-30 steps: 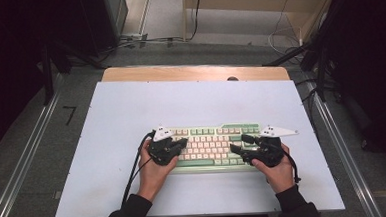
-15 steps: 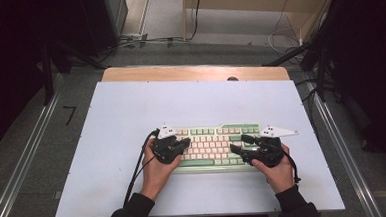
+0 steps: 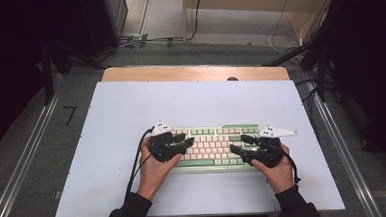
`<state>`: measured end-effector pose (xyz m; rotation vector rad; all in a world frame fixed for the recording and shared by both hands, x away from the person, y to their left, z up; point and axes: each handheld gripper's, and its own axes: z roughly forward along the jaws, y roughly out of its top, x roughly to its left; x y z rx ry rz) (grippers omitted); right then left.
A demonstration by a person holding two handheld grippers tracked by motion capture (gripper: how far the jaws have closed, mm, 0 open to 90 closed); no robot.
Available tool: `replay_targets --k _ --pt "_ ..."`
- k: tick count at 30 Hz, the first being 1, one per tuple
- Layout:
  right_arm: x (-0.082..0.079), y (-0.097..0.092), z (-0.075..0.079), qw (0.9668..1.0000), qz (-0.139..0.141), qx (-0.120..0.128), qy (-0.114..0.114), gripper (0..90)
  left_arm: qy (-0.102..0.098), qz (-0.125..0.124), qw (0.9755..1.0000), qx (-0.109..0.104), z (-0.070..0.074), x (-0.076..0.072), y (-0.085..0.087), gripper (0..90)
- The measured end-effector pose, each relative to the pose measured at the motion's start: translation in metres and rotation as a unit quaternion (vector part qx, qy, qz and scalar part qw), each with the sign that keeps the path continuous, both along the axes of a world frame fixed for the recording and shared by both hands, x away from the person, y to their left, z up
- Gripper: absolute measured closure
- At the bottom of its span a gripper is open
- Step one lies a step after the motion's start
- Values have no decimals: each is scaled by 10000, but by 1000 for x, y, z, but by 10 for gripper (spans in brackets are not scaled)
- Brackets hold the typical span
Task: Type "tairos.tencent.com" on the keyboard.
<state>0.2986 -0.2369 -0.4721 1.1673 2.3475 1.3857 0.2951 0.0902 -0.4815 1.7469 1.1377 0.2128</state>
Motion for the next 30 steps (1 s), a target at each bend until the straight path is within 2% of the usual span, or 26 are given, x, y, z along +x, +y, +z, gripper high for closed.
replay_targets --k 2,6,10,17,23,30 --pt "0 1 0 10000 3 4 -8 334 -90 76 9999 -49 3 -2 3 445" --pt "0 1 0 10000 1 -18 -19 335 -315 272 9991 -37 7 -6 11 306" --pt "0 2 0 10000 13 -35 -25 336 -386 449 9982 19 7 -7 19 262" --pt "-1 4 -1 10000 41 -72 -7 364 -438 626 9971 13 5 -9 32 251" --pt "-2 8 -2 9998 174 -99 3 464 -460 705 9964 -52 5 -13 39 252" --pt "-4 13 -3 9993 312 -186 -3 548 -636 758 9950 -123 8 -18 44 262"
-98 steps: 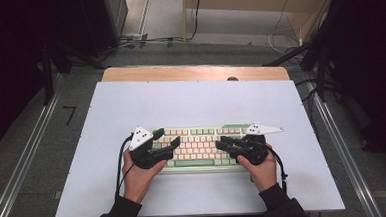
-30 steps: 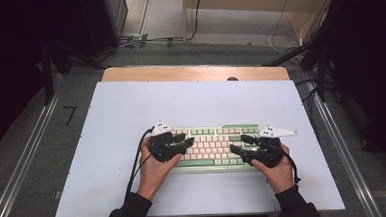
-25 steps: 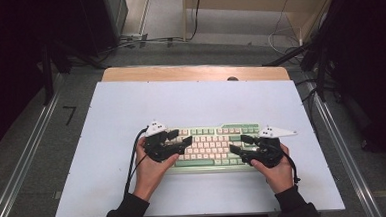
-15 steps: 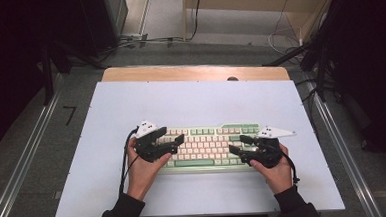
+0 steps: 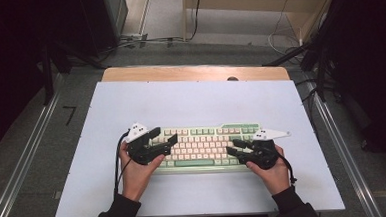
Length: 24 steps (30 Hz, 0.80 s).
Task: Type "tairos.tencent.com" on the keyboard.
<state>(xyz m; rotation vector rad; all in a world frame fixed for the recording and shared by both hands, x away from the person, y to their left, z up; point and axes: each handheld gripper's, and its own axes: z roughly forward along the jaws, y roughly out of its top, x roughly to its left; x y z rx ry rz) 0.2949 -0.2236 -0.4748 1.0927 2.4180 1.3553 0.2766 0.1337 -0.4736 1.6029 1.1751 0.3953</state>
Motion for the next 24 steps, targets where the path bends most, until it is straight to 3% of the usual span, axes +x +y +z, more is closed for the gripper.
replay_targets --k 9,14,17,24 --pt "-2 9 1 9999 110 -69 -69 776 3 156 9998 -108 0 -6 15 262" --pt "-3 14 1 9997 185 -130 -67 875 105 151 9997 -129 -4 -7 18 259" --pt "-3 17 2 9996 235 -126 -70 877 165 157 9995 -221 -6 -7 18 262" --pt "-3 27 0 9993 336 -165 -46 878 145 153 9996 -185 -7 -8 16 262"
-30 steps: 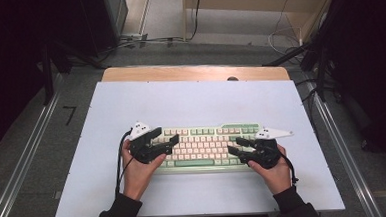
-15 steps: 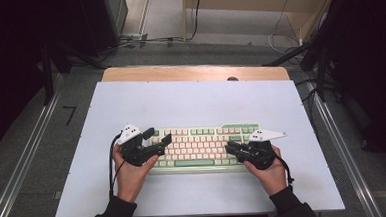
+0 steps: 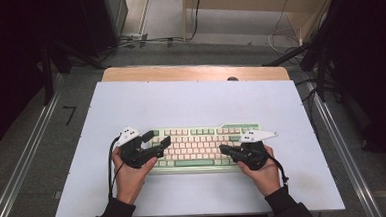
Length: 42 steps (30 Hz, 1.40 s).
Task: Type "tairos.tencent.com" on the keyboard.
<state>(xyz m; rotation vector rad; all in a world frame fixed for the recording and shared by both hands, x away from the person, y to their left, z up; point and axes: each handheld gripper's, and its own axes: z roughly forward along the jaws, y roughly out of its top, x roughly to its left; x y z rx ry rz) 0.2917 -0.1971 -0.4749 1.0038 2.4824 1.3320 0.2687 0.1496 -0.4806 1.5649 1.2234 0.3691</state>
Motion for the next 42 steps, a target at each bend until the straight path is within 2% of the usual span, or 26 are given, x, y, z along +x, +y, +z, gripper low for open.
replay_targets --k 7,16,22,28,29,31,34,36,39,42 --pt "0 4 -2 9999 65 -81 35 878 12 -23 10000 13 -2 0 -1 262" --pt "0 13 -10 9991 147 -405 67 878 9 -23 10000 3 -2 0 -1 262" --pt "2 14 -11 9990 113 -430 74 878 23 -19 10000 7 -3 0 -2 262" --pt "3 17 -15 9982 127 -571 116 878 46 -71 10000 20 -3 0 -3 262" --pt "2 17 -14 9984 120 -552 99 877 58 -79 9999 35 -3 0 -3 262" --pt "2 13 -11 9993 110 -362 18 863 46 -73 10000 12 -3 0 -3 262" --pt "1 8 -6 10000 6 -63 -40 786 61 -72 10000 5 -3 1 -2 262" --pt "2 5 -5 9999 -81 79 -65 677 66 -90 9999 30 -4 1 -2 262" --pt "5 2 -5 9993 -266 243 -66 444 68 -112 9999 28 -4 1 -3 262" --pt "6 -1 -5 9985 -412 355 -36 393 65 -120 9999 40 -4 1 -3 263"
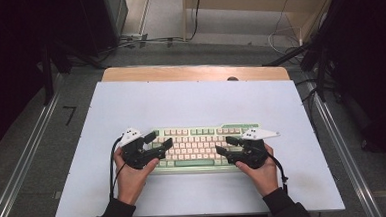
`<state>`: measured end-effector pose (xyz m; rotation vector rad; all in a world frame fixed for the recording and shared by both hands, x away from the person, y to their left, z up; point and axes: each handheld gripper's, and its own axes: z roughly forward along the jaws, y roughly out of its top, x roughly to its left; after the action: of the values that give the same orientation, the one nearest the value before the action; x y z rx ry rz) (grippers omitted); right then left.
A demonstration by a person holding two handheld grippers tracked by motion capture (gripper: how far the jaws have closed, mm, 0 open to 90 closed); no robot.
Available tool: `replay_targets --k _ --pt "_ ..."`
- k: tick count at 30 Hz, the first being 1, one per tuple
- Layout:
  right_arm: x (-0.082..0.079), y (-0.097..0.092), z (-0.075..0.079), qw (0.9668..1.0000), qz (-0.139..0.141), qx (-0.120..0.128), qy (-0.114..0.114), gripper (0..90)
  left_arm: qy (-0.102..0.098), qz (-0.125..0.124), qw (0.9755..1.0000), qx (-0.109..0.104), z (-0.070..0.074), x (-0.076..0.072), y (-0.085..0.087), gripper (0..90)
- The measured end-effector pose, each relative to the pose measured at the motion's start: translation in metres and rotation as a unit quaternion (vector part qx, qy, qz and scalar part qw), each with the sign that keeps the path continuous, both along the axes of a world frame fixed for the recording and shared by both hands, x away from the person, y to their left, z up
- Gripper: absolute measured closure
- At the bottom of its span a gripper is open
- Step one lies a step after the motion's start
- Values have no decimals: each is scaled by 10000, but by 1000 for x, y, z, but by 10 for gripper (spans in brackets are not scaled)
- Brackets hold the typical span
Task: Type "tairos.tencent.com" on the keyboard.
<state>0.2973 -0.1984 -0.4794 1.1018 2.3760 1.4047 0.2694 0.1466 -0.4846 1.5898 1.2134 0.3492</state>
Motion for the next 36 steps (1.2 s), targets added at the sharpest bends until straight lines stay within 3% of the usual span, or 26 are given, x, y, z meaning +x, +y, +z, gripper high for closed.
replay_targets --k 4,8,14,19,23,28,36 --pt "0 -3 1 10000 -26 65 -39 388 29 -26 10000 18 0 0 -1 274" --pt "1 -3 1 10000 -45 59 6 388 60 -161 9999 -15 -1 -1 -2 350" --pt "1 -3 0 10000 -47 48 3 390 118 -545 9984 -43 -1 -2 -5 609" --pt "1 -3 0 10000 -35 10 17 397 325 -1094 9935 -55 -1 -4 -12 900" --pt "1 -3 0 10000 -35 12 9 402 416 -1413 9890 149 -1 -6 -21 900" --pt "1 -2 -1 10000 -17 -13 8 408 490 -1534 9855 525 -6 -6 -29 900" --pt "0 -1 -1 10000 -8 -18 22 412 496 -1479 9859 604 -7 -6 -31 900"
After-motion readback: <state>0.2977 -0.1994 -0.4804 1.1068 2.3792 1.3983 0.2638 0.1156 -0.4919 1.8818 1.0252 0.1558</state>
